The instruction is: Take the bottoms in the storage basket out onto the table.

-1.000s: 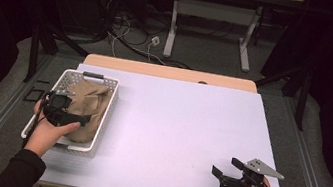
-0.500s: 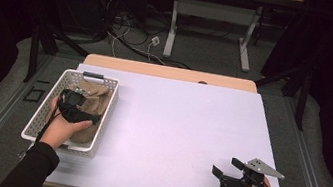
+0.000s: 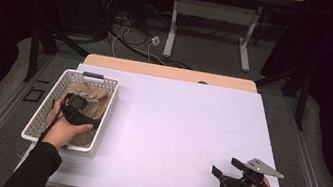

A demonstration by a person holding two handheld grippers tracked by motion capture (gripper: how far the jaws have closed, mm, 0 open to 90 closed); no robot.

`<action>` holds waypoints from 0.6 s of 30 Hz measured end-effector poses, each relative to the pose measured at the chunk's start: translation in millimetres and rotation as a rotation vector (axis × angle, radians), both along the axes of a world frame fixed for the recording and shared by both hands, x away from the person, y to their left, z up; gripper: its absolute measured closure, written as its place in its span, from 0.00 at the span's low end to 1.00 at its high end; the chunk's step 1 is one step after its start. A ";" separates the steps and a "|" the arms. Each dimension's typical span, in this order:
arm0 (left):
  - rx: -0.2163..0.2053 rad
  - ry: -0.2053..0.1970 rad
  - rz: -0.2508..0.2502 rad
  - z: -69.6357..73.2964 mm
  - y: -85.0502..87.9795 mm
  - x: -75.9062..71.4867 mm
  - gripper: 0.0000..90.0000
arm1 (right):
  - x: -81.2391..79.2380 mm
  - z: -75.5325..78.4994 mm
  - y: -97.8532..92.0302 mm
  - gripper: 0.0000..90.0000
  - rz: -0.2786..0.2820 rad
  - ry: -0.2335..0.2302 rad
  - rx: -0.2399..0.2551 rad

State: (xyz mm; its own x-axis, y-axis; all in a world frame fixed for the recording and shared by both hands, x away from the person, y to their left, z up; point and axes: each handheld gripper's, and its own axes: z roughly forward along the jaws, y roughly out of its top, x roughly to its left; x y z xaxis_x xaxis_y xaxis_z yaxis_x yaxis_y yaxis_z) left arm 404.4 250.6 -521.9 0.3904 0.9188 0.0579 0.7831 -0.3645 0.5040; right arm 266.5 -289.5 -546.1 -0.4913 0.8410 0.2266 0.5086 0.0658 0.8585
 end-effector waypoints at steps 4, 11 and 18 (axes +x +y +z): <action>0.018 0.007 0.007 -2.0 1.0 2.5 0.00 | 0.1 -0.2 0.4 0.13 0.001 0.000 0.000; 0.039 0.019 -0.020 -8.7 -1.4 4.4 0.00 | 0.6 -0.5 0.2 0.13 0.002 -0.001 0.002; 0.081 0.018 -0.055 -13.8 -3.6 5.4 0.00 | 0.7 -0.5 0.4 0.13 0.005 0.004 -0.002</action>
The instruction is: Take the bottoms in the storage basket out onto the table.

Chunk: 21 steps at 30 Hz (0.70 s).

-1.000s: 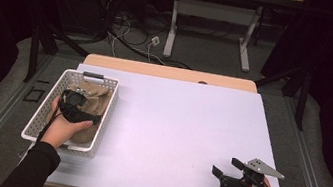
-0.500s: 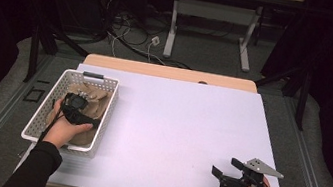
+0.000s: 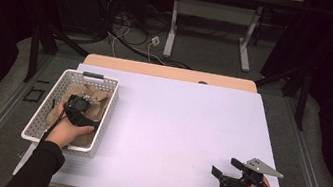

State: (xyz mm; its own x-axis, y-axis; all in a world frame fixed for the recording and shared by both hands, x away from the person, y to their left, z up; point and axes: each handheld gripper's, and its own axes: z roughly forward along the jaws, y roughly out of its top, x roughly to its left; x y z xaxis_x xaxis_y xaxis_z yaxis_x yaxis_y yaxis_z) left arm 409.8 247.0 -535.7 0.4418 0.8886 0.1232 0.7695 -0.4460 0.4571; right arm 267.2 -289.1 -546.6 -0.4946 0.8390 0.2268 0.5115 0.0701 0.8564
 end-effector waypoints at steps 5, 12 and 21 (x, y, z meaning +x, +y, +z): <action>0.041 0.004 0.003 -2.5 -3.8 0.9 0.00 | 0.3 -0.5 -0.3 0.13 -0.001 0.001 0.004; -0.006 0.010 0.002 -3.7 1.8 1.6 0.07 | 0.6 -0.7 -0.9 0.13 -0.002 0.011 0.009; -0.087 -0.062 -0.038 -5.7 14.3 -0.4 0.37 | 0.7 -0.9 -0.8 0.13 0.001 0.012 0.008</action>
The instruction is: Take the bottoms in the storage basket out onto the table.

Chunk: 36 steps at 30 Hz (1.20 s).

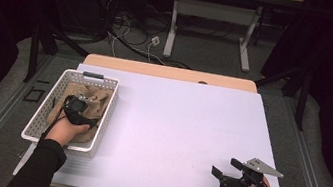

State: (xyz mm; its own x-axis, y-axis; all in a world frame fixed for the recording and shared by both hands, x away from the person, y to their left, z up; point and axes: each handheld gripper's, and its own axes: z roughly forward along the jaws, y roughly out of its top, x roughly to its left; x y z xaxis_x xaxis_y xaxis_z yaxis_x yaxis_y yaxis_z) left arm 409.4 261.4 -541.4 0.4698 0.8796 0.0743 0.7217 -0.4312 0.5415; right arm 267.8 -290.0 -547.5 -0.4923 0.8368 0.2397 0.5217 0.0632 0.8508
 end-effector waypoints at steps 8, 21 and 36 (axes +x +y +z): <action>0.054 0.024 0.014 4.7 0.4 5.2 0.59 | -0.1 0.1 0.2 0.13 0.001 0.001 0.000; -0.053 0.043 0.084 6.9 15.2 10.2 0.76 | -0.2 0.2 -1.7 0.15 -0.006 -0.003 0.001; -0.058 -0.031 0.165 20.7 17.2 6.7 0.78 | 1.1 -0.8 -2.6 0.15 -0.015 0.008 0.009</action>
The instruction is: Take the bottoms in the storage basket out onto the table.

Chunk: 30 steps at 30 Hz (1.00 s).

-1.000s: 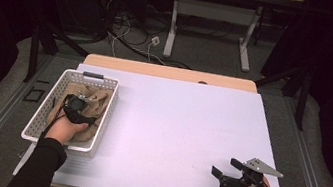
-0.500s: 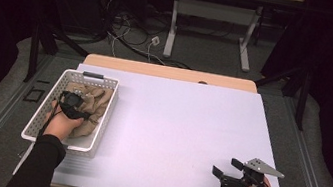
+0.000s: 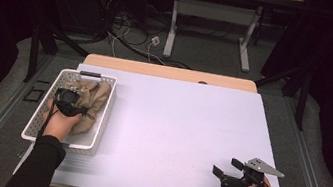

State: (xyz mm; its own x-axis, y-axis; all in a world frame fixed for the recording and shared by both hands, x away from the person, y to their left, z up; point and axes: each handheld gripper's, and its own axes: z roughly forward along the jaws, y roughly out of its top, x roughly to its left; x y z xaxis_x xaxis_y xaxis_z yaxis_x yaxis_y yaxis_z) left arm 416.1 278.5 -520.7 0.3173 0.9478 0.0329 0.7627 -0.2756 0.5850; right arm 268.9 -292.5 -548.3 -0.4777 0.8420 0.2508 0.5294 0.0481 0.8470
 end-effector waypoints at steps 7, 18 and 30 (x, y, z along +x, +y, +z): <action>-0.027 -0.062 0.018 14.1 5.7 -5.4 0.79 | 0.8 -0.7 -0.8 0.15 -0.002 0.002 0.006; -0.091 -0.167 0.027 41.8 17.9 -18.2 0.79 | 0.8 -0.6 -0.8 0.15 -0.007 0.002 0.008; -0.128 -0.233 0.021 62.6 25.9 -30.8 0.79 | 0.9 -0.7 -0.8 0.15 -0.008 0.002 0.005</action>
State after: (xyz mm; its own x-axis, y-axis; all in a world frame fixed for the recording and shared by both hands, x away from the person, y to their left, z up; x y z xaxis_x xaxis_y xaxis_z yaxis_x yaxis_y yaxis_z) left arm 385.3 304.4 -458.1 0.2951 0.9553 -0.0183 0.6085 -0.1731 0.7745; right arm 269.8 -293.4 -549.0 -0.4706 0.8444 0.2560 0.5313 0.0396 0.8463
